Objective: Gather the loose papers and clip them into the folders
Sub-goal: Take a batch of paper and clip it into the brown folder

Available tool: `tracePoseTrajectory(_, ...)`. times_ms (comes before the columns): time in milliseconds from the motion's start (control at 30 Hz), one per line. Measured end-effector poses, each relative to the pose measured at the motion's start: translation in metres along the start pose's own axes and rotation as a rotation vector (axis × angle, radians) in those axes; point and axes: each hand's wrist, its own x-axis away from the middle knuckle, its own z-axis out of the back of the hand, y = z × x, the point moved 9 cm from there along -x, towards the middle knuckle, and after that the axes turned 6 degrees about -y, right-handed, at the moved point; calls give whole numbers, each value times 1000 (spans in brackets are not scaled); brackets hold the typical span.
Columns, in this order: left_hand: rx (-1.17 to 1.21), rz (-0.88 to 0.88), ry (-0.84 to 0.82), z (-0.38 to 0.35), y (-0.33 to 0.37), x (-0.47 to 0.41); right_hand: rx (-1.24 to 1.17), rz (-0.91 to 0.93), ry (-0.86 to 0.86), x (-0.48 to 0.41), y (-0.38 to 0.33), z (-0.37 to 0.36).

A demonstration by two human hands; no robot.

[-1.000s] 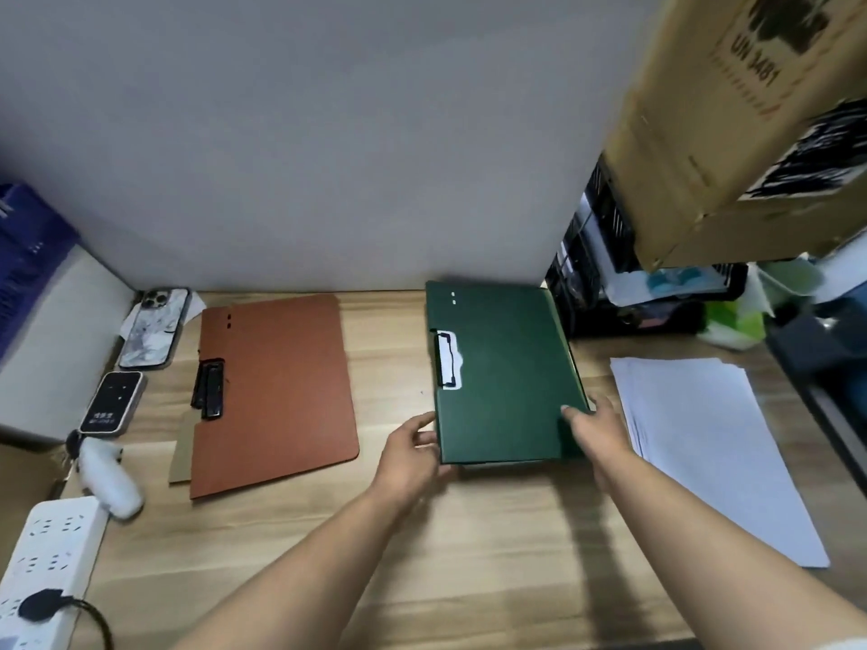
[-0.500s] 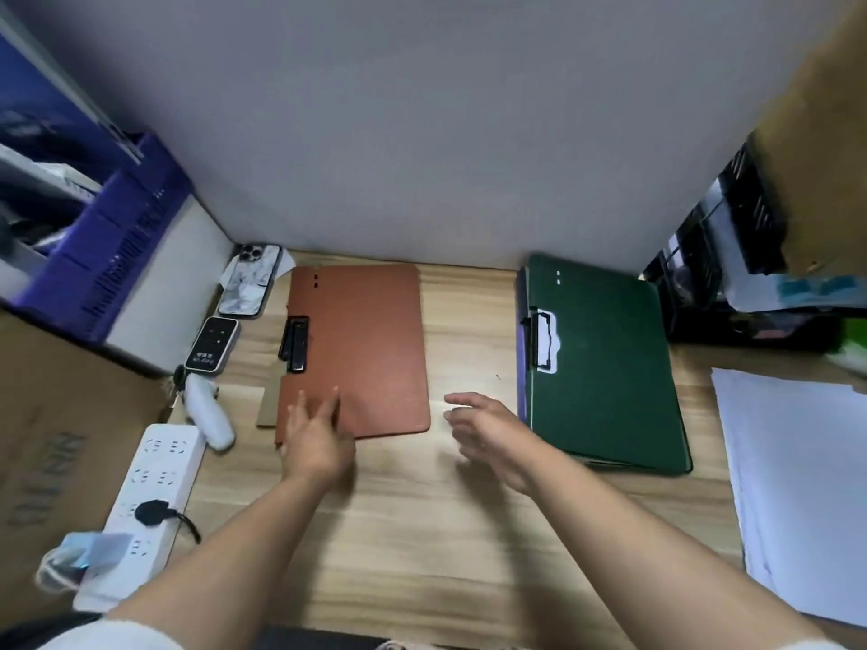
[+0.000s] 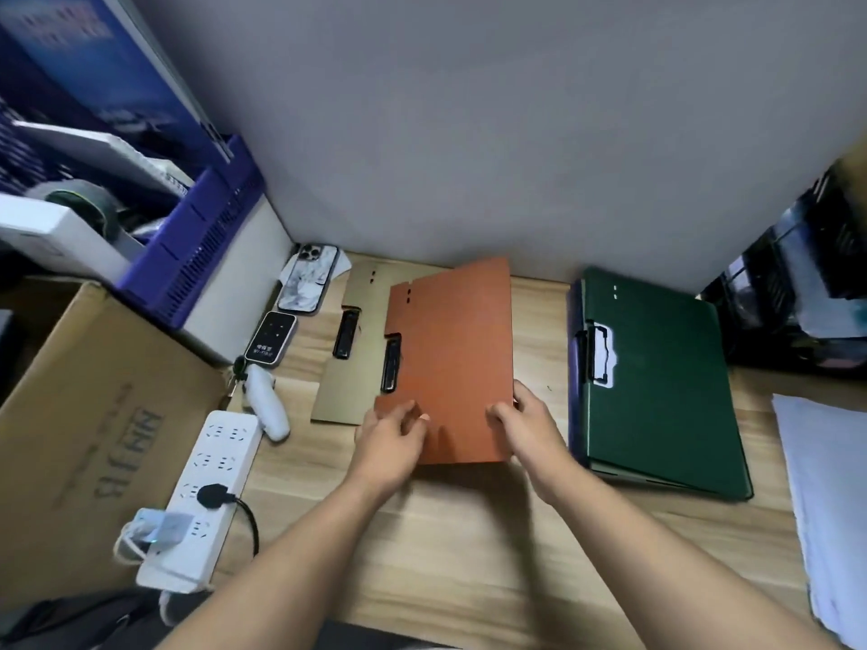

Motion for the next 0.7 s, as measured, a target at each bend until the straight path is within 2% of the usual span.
tracePoseTrajectory(133, 328, -167, -200, -32, 69, 19, 125, 253, -15, 43, -50, 19)
tracePoseTrajectory(200, 524, -194, -353, -51, 104, 33, 149, 300, -46, 60, -57, 25)
tracePoseTrajectory(267, 644, -204, -423, -59, 128, 43, 120, 283, -86, 66, -55, 31)
tracePoseTrajectory(467, 638, -261, -486, -77, 154, 58, 20, 242, -225, 77, -38, 56)
tracePoseTrajectory(633, 607, -248, -493, -66, 146, 54, -53, 210, -165, 75, -22, 84)
tracePoseTrajectory(700, 650, -221, -448, -46, 133, 46, -116, 184, -46, 68, -14, 106)
